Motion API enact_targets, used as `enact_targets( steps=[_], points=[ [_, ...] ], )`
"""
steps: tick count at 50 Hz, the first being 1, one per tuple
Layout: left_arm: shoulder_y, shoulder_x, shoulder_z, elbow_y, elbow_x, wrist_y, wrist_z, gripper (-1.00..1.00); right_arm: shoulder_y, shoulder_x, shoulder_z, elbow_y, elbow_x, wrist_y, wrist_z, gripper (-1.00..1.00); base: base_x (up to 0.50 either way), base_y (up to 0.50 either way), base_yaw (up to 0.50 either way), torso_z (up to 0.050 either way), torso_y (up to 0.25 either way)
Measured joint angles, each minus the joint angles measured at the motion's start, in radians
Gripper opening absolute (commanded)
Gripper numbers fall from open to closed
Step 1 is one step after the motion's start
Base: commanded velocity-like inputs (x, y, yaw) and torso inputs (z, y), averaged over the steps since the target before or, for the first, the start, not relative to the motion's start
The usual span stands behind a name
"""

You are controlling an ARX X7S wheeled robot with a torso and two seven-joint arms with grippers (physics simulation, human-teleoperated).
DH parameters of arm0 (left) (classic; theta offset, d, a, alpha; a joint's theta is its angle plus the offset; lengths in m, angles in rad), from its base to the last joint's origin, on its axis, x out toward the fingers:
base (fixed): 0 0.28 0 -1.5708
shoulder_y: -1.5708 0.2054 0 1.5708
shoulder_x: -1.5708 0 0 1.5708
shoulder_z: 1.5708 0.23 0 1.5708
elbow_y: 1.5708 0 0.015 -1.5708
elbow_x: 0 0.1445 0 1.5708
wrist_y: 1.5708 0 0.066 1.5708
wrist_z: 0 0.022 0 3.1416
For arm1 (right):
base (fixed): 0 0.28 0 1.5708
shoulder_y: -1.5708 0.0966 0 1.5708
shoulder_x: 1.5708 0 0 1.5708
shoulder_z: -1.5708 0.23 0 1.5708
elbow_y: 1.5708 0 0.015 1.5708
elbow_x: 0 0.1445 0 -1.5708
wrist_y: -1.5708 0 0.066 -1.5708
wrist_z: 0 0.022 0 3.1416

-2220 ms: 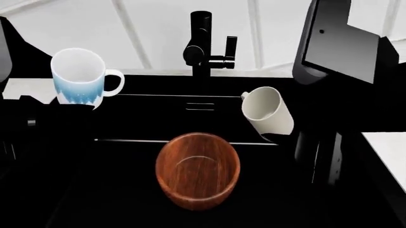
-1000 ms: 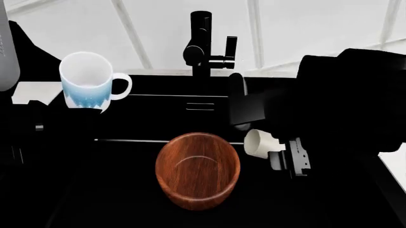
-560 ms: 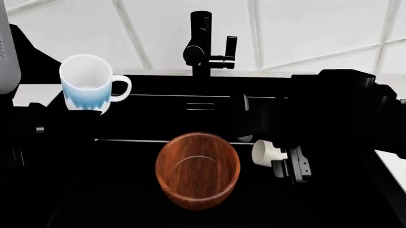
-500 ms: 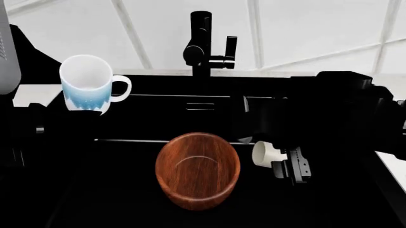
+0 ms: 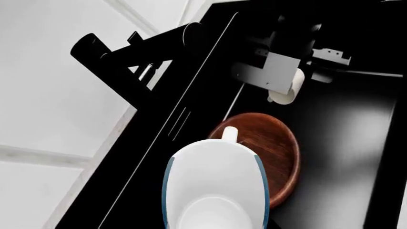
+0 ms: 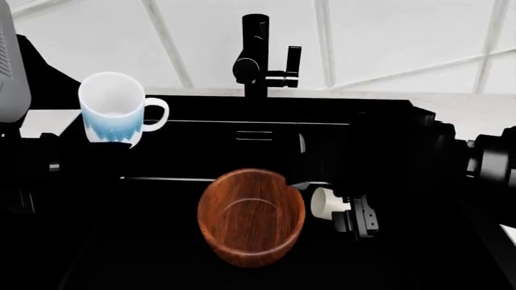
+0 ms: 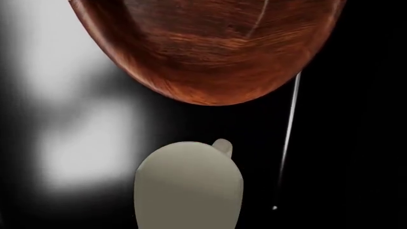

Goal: Pick the mug and mug and place them in the sink. Then turn on the water.

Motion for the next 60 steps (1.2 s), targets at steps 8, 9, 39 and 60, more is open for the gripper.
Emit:
enact_targets(
  steps=[8,9,39,60],
  points=[
    [0.004,0.0,0.002,0.001,0.002,0.004,0.0,-1.0,-0.023,-0.017,-0.011,0.031,-0.009,-0.007,0.001,-1.0,0.0,0.0,0.0,0.0,0.001],
    [0.005,0.0,0.002,0.001,0.002,0.004,0.0,-1.0,-0.026,-0.019,-0.013,0.036,-0.01,-0.009,0.001,-1.0,0.0,0.0,0.0,0.0,0.0],
    [0.01,-0.001,0.009,0.004,0.005,0.006,0.0,-1.0,-0.1,-0.072,-0.02,0.14,-0.026,-0.047,0.004,-1.0,0.0,0.0,0.0,0.0,0.0],
    [0.022,-0.011,0.008,0.007,0.002,0.017,-0.001,-1.0,-0.088,-0.074,-0.031,0.155,-0.039,-0.051,-0.015,1.0,0.0,0.0,0.0,0.0,0.0]
  ],
)
